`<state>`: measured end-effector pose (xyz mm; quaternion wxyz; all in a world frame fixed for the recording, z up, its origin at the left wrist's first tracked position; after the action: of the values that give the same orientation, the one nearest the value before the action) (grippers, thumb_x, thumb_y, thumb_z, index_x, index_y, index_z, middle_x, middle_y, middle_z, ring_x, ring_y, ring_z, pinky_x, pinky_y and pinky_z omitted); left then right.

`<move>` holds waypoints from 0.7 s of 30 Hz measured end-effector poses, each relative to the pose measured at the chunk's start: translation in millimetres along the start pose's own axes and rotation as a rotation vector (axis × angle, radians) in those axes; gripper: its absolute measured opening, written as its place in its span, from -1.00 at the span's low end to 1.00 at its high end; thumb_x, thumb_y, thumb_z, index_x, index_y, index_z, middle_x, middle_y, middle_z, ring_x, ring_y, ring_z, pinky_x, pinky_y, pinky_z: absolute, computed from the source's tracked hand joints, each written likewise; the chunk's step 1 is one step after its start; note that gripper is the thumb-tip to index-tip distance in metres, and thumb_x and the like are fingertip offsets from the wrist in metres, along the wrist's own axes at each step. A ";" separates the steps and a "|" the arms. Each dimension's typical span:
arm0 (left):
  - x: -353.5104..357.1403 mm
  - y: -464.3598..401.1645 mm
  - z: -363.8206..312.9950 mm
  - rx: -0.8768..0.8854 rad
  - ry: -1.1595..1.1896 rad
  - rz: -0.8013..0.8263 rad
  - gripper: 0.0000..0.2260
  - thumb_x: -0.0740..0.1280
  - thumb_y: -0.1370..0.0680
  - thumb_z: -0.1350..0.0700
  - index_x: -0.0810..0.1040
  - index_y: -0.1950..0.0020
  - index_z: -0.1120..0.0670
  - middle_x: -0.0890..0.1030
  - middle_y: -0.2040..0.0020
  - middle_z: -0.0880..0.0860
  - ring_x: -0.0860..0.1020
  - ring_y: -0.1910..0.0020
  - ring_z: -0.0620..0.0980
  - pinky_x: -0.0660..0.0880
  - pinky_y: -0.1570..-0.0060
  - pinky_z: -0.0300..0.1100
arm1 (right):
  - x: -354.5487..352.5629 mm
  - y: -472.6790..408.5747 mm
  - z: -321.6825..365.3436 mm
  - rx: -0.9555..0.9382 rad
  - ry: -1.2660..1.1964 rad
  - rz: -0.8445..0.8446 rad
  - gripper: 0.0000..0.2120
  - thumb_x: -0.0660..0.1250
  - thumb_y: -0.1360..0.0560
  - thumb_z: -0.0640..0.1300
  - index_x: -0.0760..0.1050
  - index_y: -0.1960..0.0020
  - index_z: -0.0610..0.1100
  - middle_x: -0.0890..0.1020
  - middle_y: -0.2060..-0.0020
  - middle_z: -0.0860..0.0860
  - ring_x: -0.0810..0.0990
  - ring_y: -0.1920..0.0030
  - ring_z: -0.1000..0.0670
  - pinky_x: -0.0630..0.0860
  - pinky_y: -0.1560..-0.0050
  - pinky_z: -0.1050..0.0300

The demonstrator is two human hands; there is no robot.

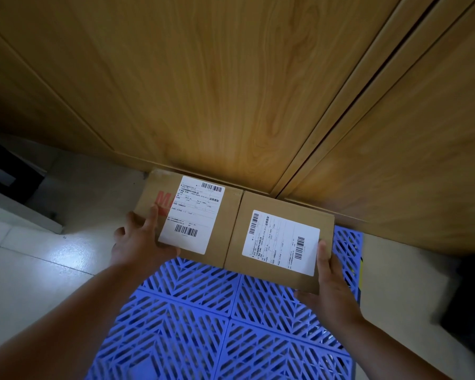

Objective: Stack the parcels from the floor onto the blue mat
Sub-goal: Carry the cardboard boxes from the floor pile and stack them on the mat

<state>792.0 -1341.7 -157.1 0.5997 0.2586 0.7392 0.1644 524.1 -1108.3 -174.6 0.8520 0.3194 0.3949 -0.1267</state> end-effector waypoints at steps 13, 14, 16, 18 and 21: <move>3.8 -8.8 6.5 -0.016 -0.067 0.011 -0.04 0.46 -0.34 -0.18 -0.11 -0.53 -0.13 0.06 -0.44 0.13 0.14 -0.40 0.25 0.30 -0.30 0.16 | 2.3 2.2 -3.6 0.046 0.030 0.038 0.07 0.41 -0.47 -0.06 -0.53 -0.36 0.14 0.00 -0.44 -0.01 0.31 -0.35 -0.01 0.38 -0.26 0.13; 4.4 -8.6 5.9 -0.028 -0.075 0.011 -0.04 0.46 -0.35 -0.19 -0.12 -0.52 -0.13 0.02 -0.47 0.13 0.09 -0.44 0.25 0.26 -0.32 0.19 | 2.0 1.9 -4.6 0.053 0.032 0.046 0.08 0.41 -0.47 -0.06 -0.52 -0.39 0.12 -0.01 -0.44 -0.01 0.32 -0.35 -0.01 0.39 -0.24 0.14; 3.7 -5.8 0.3 -0.010 -0.121 -0.021 -0.08 0.44 -0.36 -0.18 -0.09 -0.52 -0.13 -0.04 -0.50 0.14 -0.02 -0.49 0.23 0.17 -0.38 0.23 | 1.3 2.5 -7.4 0.066 0.028 0.072 0.09 0.43 -0.46 -0.07 -0.49 -0.44 0.09 -0.04 -0.46 0.01 0.30 -0.38 -0.02 0.40 -0.24 0.15; 1.3 2.5 -11.1 0.044 -0.181 -0.076 -0.14 0.40 -0.40 -0.15 -0.05 -0.53 -0.11 -0.10 -0.53 0.15 -0.10 -0.51 0.20 0.09 -0.41 0.23 | -2.4 4.5 -9.6 0.078 0.018 0.096 0.12 0.46 -0.43 -0.10 -0.49 -0.43 0.12 -0.13 -0.51 0.04 0.26 -0.44 -0.04 0.41 -0.24 0.17; -5.9 25.0 -32.6 0.119 -0.193 -0.137 -0.26 0.32 -0.49 -0.08 -0.04 -0.55 -0.11 -0.16 -0.55 0.12 -0.17 -0.52 0.14 0.00 -0.44 0.15 | -15.7 12.2 -7.2 0.103 0.017 0.119 0.15 0.47 -0.42 -0.14 -0.51 -0.40 0.18 -0.28 -0.53 0.01 0.22 -0.49 -0.06 0.42 -0.05 0.26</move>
<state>765.9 -1322.6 -131.1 0.6613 0.2572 0.7026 0.0531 515.3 -1094.9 -160.8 0.8371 0.3868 0.3756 -0.0930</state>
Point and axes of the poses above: each hand's wrist, its own y-axis away from the middle knuckle, its own x-axis out of the palm, z = x × y, the point moved 6 cm from there along -y, towards the middle knuckle
